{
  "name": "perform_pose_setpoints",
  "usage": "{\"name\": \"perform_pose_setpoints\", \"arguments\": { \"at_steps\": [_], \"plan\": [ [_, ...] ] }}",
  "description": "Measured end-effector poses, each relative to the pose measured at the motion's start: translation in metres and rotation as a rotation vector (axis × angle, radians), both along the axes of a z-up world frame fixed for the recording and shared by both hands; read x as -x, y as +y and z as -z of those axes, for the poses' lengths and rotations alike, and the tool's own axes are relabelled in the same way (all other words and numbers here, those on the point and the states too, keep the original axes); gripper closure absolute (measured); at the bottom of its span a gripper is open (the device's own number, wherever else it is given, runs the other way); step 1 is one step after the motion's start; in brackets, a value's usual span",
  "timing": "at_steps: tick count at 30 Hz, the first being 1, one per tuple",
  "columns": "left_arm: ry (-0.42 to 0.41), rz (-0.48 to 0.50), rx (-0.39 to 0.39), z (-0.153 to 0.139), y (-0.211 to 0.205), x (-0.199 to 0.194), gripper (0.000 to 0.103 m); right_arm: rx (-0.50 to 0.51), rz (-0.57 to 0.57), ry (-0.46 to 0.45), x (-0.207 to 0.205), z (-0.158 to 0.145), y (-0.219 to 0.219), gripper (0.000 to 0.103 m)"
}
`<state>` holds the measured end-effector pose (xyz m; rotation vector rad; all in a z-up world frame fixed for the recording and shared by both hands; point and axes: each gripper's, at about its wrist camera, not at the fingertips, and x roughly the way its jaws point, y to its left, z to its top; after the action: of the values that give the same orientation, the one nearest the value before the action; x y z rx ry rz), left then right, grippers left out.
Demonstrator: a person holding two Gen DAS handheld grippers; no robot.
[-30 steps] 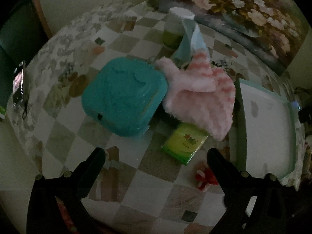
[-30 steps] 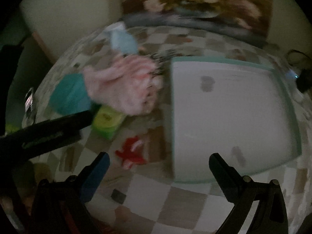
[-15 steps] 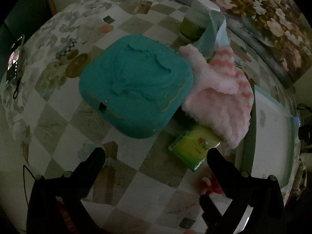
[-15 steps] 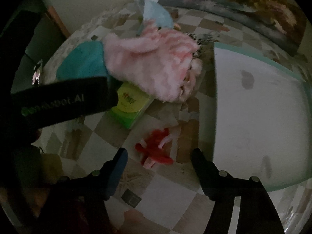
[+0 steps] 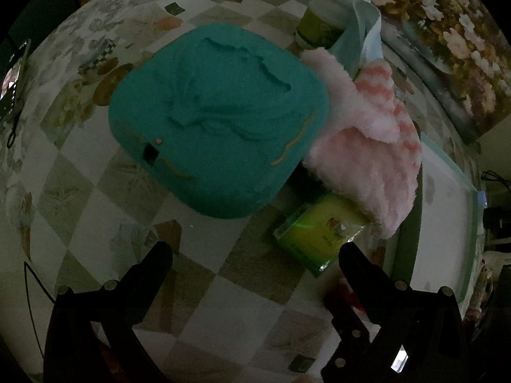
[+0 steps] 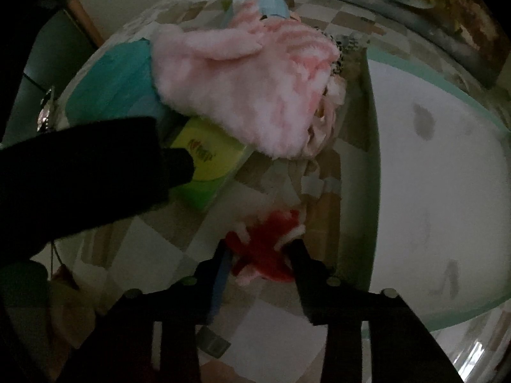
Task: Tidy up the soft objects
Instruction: 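Grasp the red plush toy with the right tool while left tool approaches green tissue pack, then grasp the green tissue pack with the left tool while right tool lifts red toy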
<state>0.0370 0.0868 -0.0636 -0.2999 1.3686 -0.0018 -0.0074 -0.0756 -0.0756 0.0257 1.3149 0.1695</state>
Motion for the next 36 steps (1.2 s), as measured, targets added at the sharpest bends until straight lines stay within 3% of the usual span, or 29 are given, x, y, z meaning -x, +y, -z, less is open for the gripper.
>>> {"name": "perform_pose_setpoints", "arguments": {
  "at_steps": [8, 18, 27, 36],
  "plan": [
    [-0.003, 0.040, 0.007, 0.008, -0.009, 0.000, 0.000, -0.041, 0.013, -0.010, 0.000, 0.001, -0.008, 0.073],
    [-0.029, 0.088, -0.008, -0.004, -0.025, 0.000, 0.000, -0.085, 0.028, -0.056, 0.017, -0.015, -0.030, 0.073],
    [-0.034, 0.072, -0.007, -0.011, -0.024, 0.005, 0.000, -0.087, 0.089, -0.093, 0.036, -0.044, -0.059, 0.073],
    [-0.045, 0.186, -0.038, -0.022, -0.051, 0.004, 0.005, -0.105, 0.185, -0.187, 0.055, -0.082, -0.081, 0.073]
  ]
}}
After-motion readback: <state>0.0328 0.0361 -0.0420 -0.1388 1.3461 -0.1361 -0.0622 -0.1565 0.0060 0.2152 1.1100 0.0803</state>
